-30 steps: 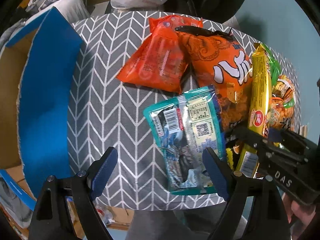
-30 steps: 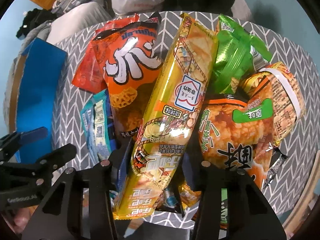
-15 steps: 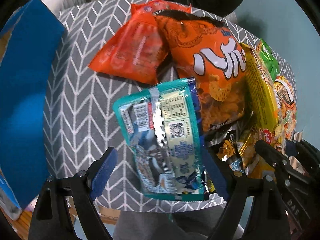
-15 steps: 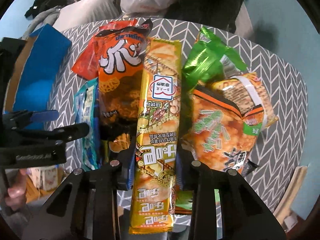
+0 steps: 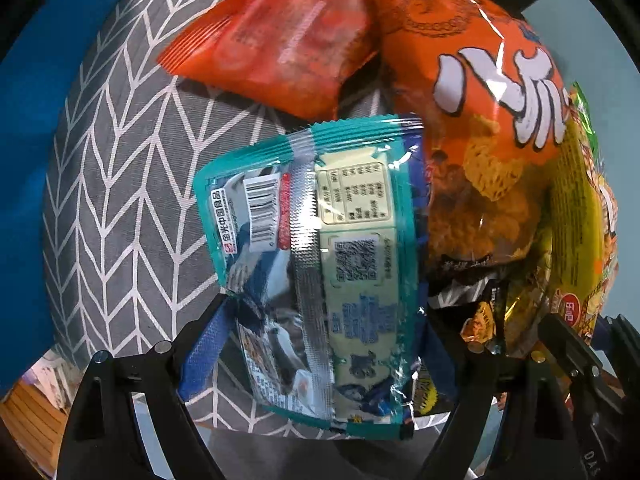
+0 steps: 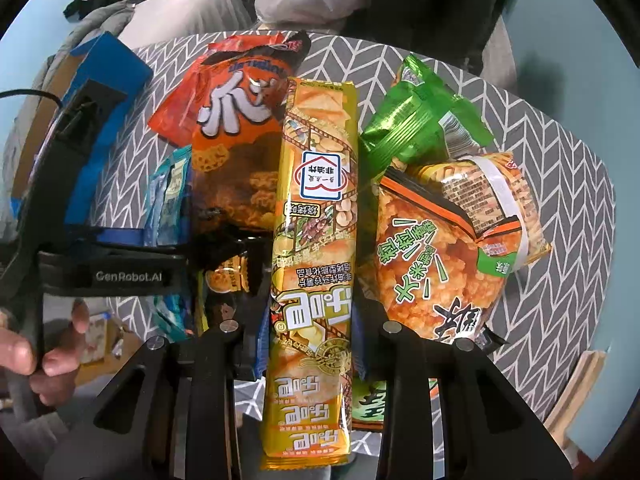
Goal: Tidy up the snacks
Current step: 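Lift and carry the teal packet and yellow wafer stick over the cardboard box, then open both tools to drop the two snacks into the box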
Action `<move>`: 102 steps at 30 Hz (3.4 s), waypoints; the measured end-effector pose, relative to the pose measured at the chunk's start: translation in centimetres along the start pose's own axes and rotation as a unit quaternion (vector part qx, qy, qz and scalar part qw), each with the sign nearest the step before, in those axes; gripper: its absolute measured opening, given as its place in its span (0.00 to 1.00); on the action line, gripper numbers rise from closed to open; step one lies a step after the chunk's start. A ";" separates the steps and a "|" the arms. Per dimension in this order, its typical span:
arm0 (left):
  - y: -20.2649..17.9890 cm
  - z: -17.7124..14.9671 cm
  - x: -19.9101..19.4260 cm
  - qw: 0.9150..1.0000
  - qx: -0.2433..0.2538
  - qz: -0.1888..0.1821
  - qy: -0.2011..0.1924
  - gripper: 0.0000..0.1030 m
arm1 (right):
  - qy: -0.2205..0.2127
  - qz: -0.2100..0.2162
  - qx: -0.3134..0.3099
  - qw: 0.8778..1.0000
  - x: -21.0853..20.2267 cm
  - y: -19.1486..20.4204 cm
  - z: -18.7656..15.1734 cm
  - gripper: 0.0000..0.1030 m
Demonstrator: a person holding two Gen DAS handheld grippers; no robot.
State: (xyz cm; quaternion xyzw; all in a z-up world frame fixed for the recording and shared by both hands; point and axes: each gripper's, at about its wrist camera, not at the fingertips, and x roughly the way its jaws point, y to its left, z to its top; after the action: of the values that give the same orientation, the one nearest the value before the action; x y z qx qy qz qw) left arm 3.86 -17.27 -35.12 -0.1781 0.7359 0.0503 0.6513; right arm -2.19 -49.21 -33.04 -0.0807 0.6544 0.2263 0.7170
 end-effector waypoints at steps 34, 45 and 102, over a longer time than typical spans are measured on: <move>-1.2 -8.2 -6.3 0.985 0.128 0.054 -0.102 0.60 | -0.079 -0.028 0.038 0.996 -6.9 0.8 -0.6 0.29; -0.9 -9.2 -7.4 0.979 0.139 0.066 -0.132 0.60 | -0.109 -0.024 0.018 0.994 -10.0 3.9 1.6 0.29; 20.6 -5.0 -7.2 0.980 -0.024 0.152 -0.129 0.69 | -0.017 0.063 -0.236 0.969 3.2 36.5 19.3 0.39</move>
State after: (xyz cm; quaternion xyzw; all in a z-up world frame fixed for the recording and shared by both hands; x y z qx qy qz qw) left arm -7.00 1.82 -30.64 -0.0718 0.6631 0.1894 0.7206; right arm -0.32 -8.26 -27.06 -0.2026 0.5740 0.4206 0.6728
